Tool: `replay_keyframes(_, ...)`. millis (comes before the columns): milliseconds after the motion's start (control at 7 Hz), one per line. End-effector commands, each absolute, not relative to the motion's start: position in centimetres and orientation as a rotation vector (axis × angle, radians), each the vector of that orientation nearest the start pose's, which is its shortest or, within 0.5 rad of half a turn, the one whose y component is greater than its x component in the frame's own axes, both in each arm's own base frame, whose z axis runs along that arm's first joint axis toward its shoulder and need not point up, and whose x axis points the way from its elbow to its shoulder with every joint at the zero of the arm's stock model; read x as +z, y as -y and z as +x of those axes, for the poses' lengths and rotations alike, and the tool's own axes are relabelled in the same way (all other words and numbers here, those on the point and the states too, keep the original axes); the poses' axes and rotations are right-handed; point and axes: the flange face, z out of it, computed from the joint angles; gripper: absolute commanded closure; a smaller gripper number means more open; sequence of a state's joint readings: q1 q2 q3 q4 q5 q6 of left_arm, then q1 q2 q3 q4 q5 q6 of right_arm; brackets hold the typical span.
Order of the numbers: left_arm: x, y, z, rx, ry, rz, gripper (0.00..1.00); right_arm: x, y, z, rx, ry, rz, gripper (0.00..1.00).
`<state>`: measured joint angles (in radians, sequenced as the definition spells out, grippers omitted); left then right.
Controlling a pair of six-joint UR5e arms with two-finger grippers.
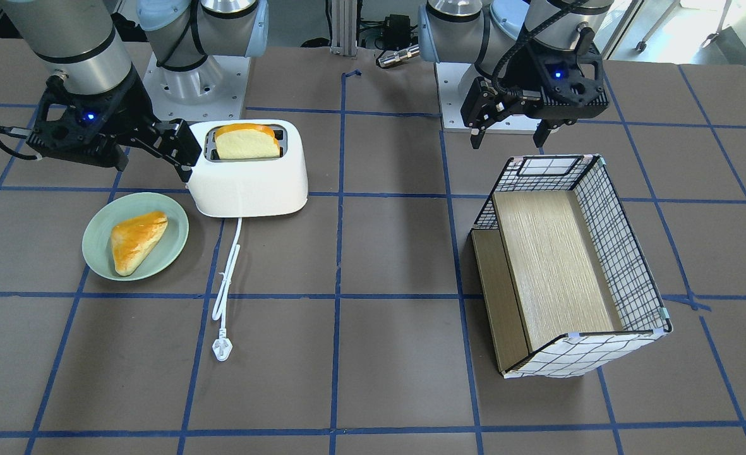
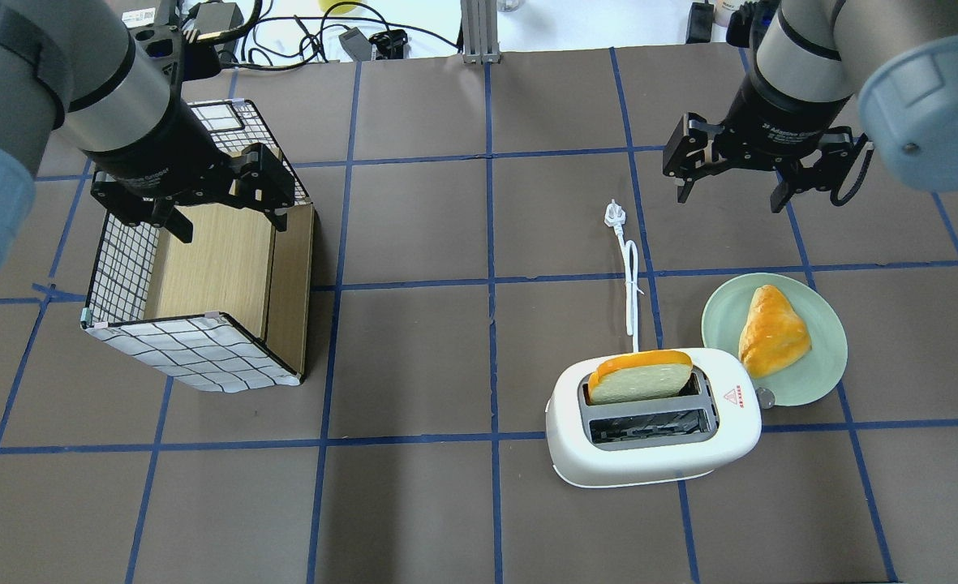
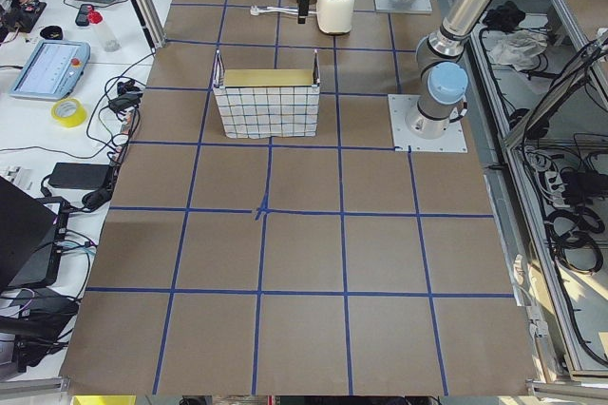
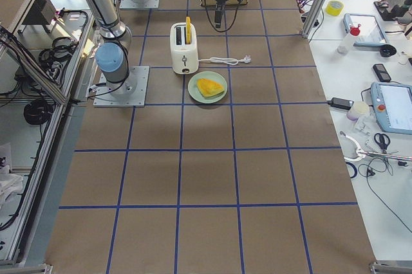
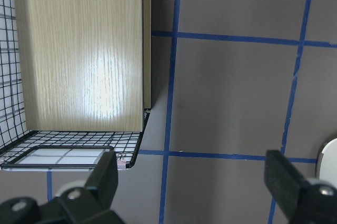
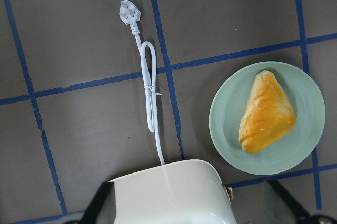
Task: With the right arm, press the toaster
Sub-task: 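Move the right gripper outward and down beside the toaster's lever side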
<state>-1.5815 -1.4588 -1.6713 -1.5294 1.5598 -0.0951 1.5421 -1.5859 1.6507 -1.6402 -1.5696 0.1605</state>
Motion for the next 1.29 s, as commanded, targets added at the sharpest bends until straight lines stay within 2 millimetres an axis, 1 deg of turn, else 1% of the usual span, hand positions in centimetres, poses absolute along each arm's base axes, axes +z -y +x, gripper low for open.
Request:
replay_keyframes(0, 49.5, 44.8, -13.9, -0.081, -3.151, -0.133, 0.0, 46.4, 49.1, 10.9, -0.017, -3.125, 0.303, 0.24)
replay_keyframes(143, 49.6, 44.8, -13.9, -0.084, -3.151, -0.133, 0.0, 46.2, 49.1, 10.5, -0.002, -3.124, 0.312, 0.41)
replay_keyframes(286, 49.5, 44.8, -13.9, -0.081, -3.151, -0.133, 0.0, 46.0, 49.3, 9.4, 0.012, -3.108, 0.33, 0.68)
replay_keyframes(429, 49.5, 44.8, -13.9, -0.081, -3.151, -0.133, 0.0, 45.9, 49.8, 7.1, 0.016, -3.072, 0.315, 1.0)
replay_keyframes(571, 49.5, 44.8, -13.9, -0.081, -3.151, -0.133, 0.0, 45.2, 49.8, 4.4, 0.077, -3.006, 0.292, 1.0)
replay_keyframes(714, 49.5, 44.8, -13.9, -0.081, -3.151, -0.133, 0.0, 43.7, 49.2, 2.4, 0.153, -2.986, 0.271, 1.0)
replay_keyframes(857, 49.6, 44.8, -13.9, -0.084, -3.151, -0.133, 0.0, 41.9, 48.8, 1.1, 0.195, -2.974, 0.23, 1.0)
replay_keyframes(1000, 49.5, 44.8, -13.9, -0.081, -3.151, -0.133, 0.0, 40.3, 48.3, -0.9, 0.214, -2.91, 0.211, 1.0)
replay_keyframes(1143, 49.6, 44.8, -13.9, -0.084, -3.151, -0.133, 0.0, 37.7, 46.9, -3.6, 0.273, -2.743, 0.261, 1.0)
